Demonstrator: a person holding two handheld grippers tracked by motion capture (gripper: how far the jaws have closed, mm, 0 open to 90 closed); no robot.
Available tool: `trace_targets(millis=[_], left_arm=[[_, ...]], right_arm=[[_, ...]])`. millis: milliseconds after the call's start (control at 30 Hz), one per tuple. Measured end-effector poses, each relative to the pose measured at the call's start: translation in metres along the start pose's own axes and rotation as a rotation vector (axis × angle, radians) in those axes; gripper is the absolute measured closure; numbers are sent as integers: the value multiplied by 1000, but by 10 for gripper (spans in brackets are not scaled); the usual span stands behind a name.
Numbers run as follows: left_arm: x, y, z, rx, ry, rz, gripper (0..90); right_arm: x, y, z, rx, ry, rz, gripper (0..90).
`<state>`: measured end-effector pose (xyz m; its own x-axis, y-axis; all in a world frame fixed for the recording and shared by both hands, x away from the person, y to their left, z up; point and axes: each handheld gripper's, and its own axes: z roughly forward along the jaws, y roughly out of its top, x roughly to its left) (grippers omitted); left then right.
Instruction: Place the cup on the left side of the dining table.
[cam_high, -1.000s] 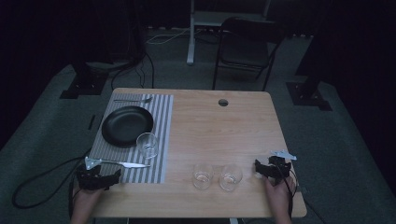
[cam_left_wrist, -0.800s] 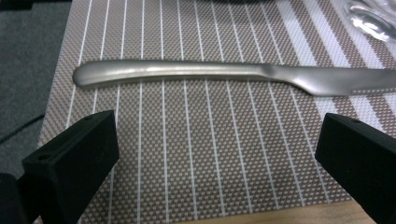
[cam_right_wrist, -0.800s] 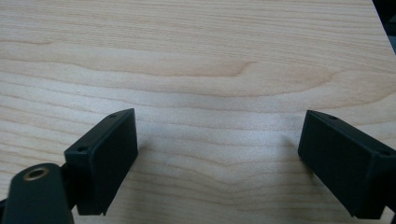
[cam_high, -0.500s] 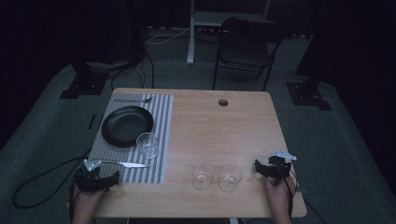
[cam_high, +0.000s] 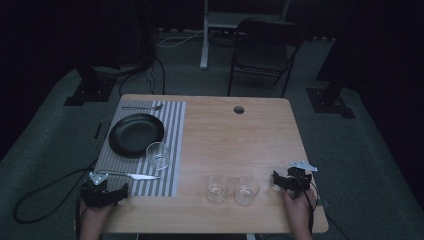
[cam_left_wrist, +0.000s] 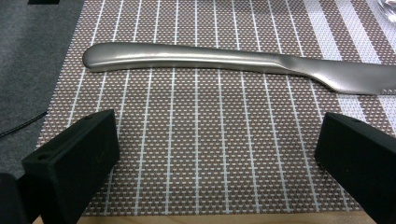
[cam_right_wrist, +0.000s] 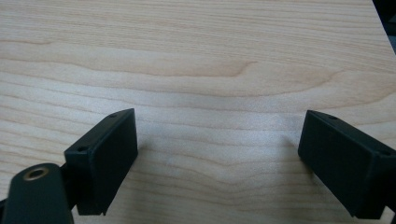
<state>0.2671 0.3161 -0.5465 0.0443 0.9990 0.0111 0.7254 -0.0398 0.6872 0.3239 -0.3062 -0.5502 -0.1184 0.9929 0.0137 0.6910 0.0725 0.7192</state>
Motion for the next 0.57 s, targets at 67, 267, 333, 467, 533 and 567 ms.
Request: trace_targets(millis=[67,267,333,467,533,567], left_arm=[[1,0,0,-1,-8,6,2],[1,0,0,0,-7,7,2],[1,0,0,-1,-6,7,2],[1,0,0,0,-7,7,2],[1,0,0,0,-7,7,2],[1,0,0,0,-7,7,2]], right_arm=[[0,0,0,0,0,0,114],[0,0,0,0,0,0,115],[0,0,0,0,0,0,114],[0,0,0,0,0,0,115],[0,0,0,0,0,0,115],[0,0,0,0,0,0,114]])
